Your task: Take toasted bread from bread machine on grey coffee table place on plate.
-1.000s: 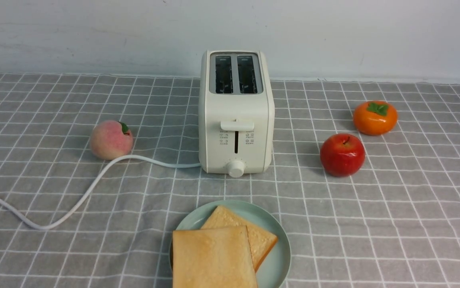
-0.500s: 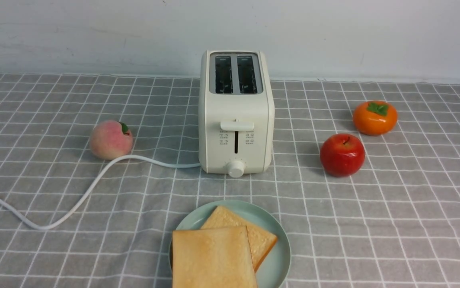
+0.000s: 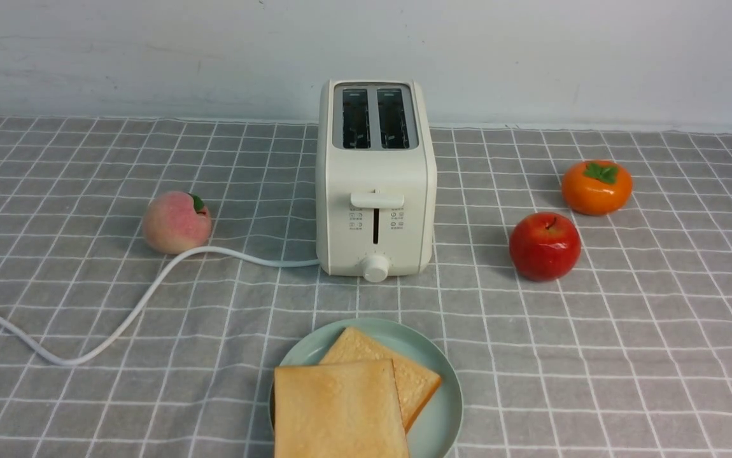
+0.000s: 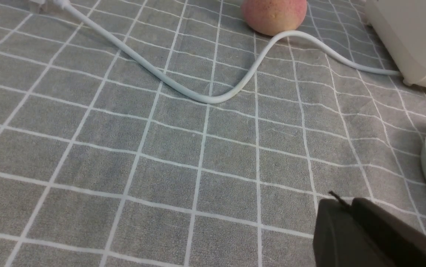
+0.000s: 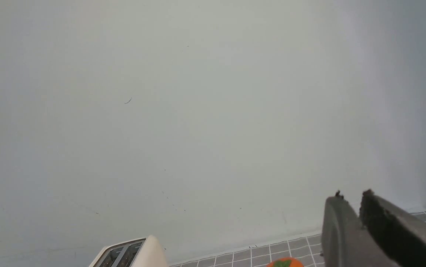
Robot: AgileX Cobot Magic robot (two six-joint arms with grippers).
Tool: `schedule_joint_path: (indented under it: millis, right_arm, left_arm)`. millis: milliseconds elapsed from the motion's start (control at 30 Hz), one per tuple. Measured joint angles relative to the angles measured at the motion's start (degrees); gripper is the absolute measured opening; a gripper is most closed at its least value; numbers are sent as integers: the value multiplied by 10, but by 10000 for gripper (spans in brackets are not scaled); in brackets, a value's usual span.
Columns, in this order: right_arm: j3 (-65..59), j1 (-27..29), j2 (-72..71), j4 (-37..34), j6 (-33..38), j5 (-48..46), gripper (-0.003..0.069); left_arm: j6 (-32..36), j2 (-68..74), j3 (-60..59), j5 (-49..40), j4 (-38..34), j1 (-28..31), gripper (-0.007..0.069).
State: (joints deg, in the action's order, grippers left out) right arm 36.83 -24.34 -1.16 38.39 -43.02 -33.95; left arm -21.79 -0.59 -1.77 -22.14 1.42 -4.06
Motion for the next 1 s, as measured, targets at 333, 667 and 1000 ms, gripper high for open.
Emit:
schedule_joint_path:
  millis: [333,667,1000]
  right_arm:
    - [0,0,0,0,0,0,95]
    - [-3,-11,-1,-258,240,29,104]
    - [-111,-11,-1,-431,442,207,106]
  left_arm:
    - [0,0,0,0,0,0,40]
    - [0,0,0,0,0,0,57]
    - [0,0,0,0,0,0,70]
